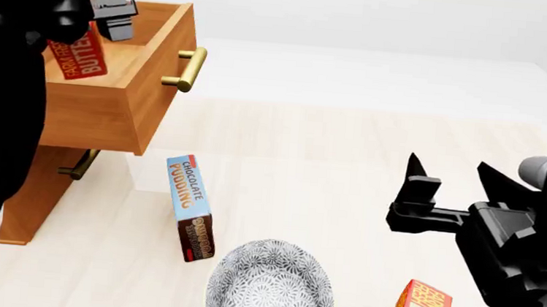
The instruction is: Put the butter at the front in the top drawer of the cabinet and close it.
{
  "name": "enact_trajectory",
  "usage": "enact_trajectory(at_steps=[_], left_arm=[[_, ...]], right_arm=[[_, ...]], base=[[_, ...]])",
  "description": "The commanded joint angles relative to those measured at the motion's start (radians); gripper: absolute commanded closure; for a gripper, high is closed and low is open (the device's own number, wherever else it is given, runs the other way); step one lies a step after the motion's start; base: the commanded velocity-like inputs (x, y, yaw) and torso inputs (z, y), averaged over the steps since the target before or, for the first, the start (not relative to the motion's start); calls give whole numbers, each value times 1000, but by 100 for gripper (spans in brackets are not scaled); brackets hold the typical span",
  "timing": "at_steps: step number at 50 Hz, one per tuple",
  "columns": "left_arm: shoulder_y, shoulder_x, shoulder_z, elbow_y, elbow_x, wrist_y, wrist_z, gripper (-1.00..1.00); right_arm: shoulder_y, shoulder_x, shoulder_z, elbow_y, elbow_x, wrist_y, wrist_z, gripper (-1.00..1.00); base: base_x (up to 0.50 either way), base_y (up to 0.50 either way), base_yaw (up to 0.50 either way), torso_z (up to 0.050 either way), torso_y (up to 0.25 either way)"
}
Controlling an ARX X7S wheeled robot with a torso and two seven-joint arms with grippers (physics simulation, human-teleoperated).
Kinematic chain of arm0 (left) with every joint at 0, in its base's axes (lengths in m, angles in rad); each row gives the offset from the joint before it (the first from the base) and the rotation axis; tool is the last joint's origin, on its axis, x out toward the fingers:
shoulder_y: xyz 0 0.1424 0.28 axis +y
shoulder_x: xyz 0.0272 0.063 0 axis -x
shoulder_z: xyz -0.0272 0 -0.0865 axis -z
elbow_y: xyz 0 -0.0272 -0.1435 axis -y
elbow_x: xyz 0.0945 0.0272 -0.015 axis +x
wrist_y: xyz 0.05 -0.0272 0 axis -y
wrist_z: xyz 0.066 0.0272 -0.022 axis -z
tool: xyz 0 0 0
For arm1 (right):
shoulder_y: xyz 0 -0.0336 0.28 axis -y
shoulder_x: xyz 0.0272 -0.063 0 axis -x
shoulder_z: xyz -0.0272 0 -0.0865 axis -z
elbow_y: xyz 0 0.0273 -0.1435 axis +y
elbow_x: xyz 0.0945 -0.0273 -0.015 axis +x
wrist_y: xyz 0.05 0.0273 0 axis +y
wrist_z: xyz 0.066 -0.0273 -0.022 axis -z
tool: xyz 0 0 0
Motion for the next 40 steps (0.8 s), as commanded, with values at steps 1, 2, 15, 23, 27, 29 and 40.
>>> enact_trajectory(at_steps=[1,2,15,23,27,29,40], left_arm=[[-8,-6,17,0,4,10,-11,100],[-7,-6,20,0,5,8,-8,100],[18,-8,24,0,4,1,4,100],[27,-6,26,0,4,-6,11,100],[30,-6,26,0,3,-6,12,100],[30,-5,26,0,3,-6,13,100],[27,-3,34,0,4,-10,29,100]], right_arm=[[-10,-3,0,1,-4,-5,-1,-100],[-10,-3,0,0,-4,-5,0,-100],[-25,4,1,-9,-14,-17,-4,-100],[-31,5,1,-11,-20,-21,-8,-100],[-33,6,2,-12,-21,-23,-9,-100],[-34,6,3,-13,-21,-23,-9,-100],[-35,12,7,-22,-23,-24,-5,-100]], base=[[0,0,0,0,0],[0,0,0,0,0],[0,0,0,1,1],[0,0,0,0,1],[0,0,0,0,3],[0,0,0,0,0],[0,0,0,1,1]])
